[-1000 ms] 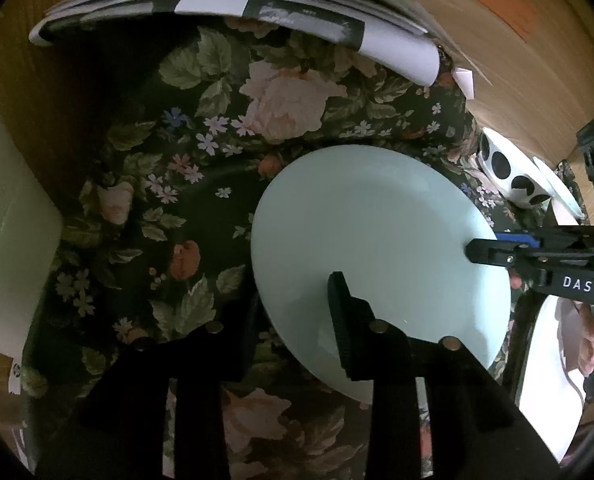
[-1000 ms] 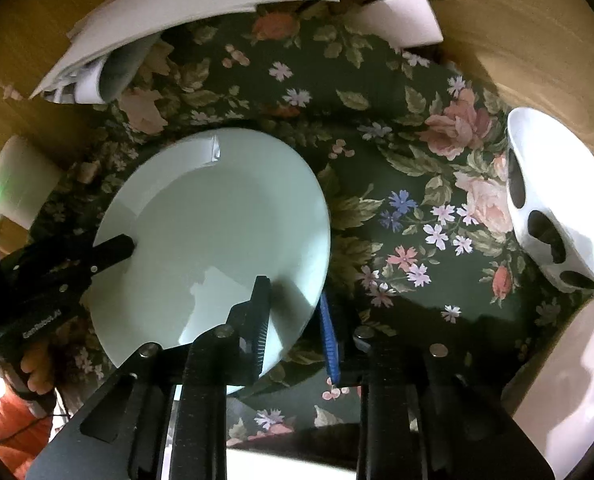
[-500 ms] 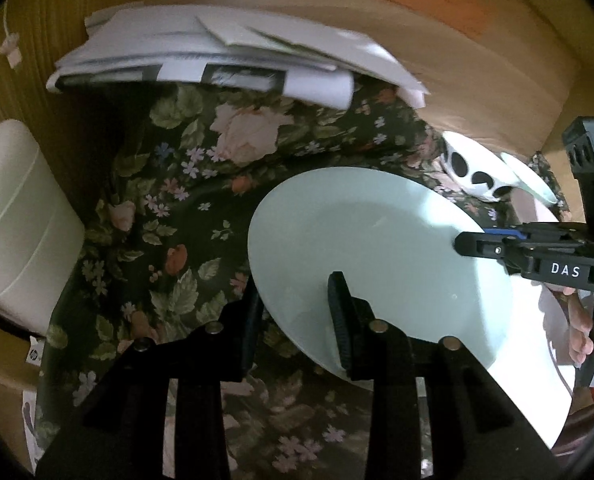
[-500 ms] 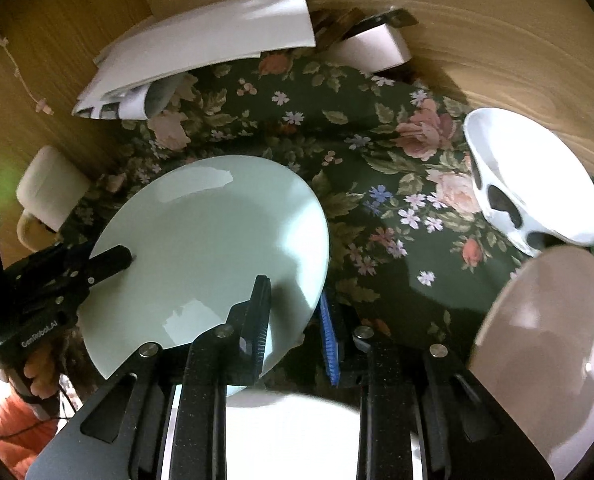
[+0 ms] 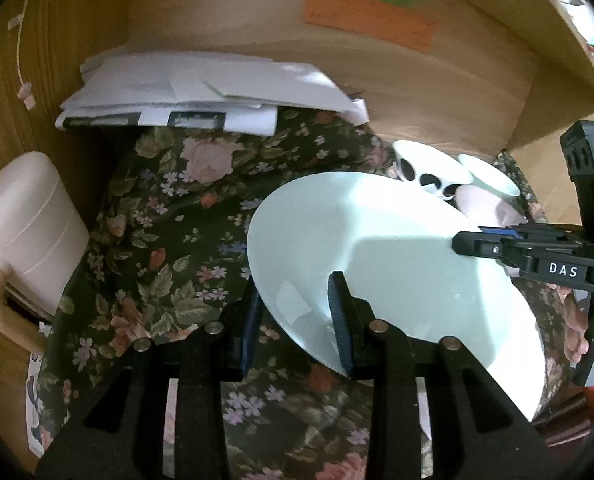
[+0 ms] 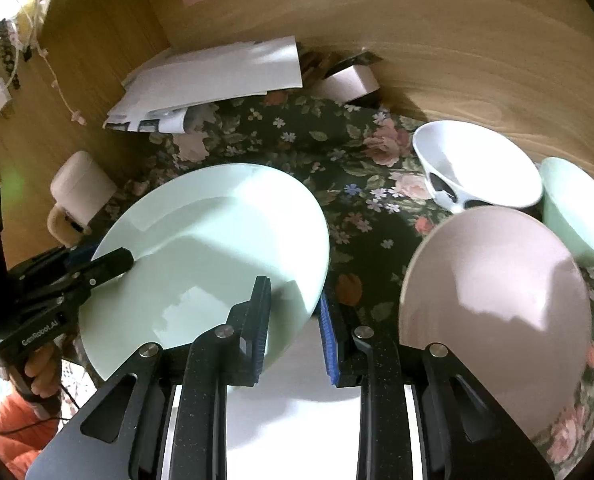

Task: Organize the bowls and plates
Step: 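Grip the mint green plate rim with both grippers and lift it, then carry the mint green plate with both grippers over the white plate stack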

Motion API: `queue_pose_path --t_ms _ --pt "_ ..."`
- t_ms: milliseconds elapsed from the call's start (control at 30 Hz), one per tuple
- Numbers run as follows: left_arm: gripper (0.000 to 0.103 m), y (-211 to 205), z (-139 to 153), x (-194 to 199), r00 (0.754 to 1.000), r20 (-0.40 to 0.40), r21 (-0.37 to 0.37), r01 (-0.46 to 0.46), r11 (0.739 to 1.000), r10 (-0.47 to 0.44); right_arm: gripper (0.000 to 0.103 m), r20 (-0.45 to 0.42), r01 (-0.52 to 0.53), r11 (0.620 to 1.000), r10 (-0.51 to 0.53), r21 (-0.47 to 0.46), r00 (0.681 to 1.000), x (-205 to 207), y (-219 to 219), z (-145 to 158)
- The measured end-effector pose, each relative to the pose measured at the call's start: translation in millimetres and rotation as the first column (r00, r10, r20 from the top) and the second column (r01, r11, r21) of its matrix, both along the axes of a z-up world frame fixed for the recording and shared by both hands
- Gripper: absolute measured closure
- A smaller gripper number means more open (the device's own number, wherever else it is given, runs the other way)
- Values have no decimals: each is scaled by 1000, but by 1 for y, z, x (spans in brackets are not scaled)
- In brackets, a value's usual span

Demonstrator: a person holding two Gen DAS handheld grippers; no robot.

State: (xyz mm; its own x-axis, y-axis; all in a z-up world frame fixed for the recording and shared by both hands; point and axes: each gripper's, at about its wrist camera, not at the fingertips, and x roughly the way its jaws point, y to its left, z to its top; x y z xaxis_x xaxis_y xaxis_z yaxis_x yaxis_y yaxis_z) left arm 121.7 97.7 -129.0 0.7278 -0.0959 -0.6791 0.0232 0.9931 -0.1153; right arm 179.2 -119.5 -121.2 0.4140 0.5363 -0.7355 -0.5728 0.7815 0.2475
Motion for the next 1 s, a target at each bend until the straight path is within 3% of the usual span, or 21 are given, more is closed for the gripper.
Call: queue_pose_path --t_ms 333,1000 --pt "70 -23 9 -27 999 28 3 28 1000 -28 82 43 31 999 -32 32 999 -34 -27 6" --pt "70 -67 0 -69 996 28 13 83 996 -83 82 40 86 994 -89 69 995 -82 -69 -4"
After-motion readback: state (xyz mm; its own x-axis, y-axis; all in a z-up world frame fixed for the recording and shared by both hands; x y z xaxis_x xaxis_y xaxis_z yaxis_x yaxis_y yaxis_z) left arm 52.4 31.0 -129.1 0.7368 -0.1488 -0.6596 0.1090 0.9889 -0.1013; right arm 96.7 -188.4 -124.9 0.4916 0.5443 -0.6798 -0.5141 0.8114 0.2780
